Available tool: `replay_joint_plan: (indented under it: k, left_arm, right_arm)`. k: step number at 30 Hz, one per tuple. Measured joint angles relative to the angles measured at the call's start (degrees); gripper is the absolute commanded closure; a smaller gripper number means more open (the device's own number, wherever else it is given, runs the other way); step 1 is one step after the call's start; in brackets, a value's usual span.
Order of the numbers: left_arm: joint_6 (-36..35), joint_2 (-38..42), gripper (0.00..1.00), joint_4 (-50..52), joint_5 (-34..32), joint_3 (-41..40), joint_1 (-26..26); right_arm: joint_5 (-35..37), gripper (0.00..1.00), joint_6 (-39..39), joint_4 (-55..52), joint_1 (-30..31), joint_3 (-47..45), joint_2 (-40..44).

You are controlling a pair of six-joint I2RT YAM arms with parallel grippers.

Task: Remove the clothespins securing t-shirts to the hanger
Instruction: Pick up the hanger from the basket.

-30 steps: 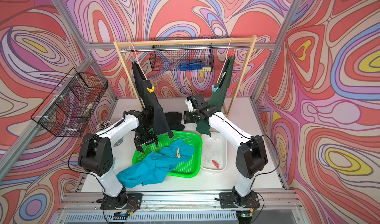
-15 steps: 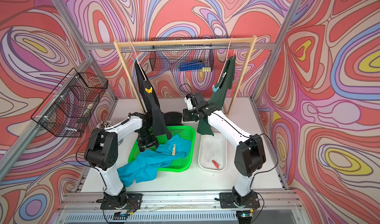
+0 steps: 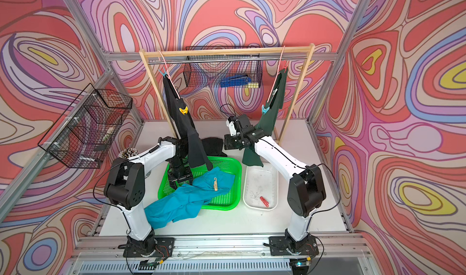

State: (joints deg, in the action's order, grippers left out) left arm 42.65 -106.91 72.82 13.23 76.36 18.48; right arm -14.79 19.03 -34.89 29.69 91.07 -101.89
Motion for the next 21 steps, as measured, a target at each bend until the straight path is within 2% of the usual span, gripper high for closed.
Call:
replay_joint_plan:
  k: [4,6,10,17,21]
  left_arm:
    - [0.3,0.0,0.42,-1.0,0.2,-2.4,-0.1]
    - [0.5,-0.3,0.46,-1.5,0.3,-2.6,0.0]
    - [0.7,-2.3,0.70,-2.7,0.4,-2.5,0.3]
    - [1.1,-5.0,1.00,-3.9,0.2,-0.1,0.7]
    - [1.3,-4.9,1.00,-3.6,0.9,2.3,0.7]
  right_arm:
    - [-0.1,1.00,0.0,1.1,0.0,-0.6,0.2]
    - [-0.1,1.00,0.0,1.4,0.0,-0.8,0.2]
    - [-0.1,1.00,0.0,1.9,-0.1,-0.9,0.2]
    - [-0.2,1.00,-0.2,2.0,-0.7,-0.9,0.2]
    - [-0.2,1.00,-0.6,2.0,-0.8,-0.9,0.3]
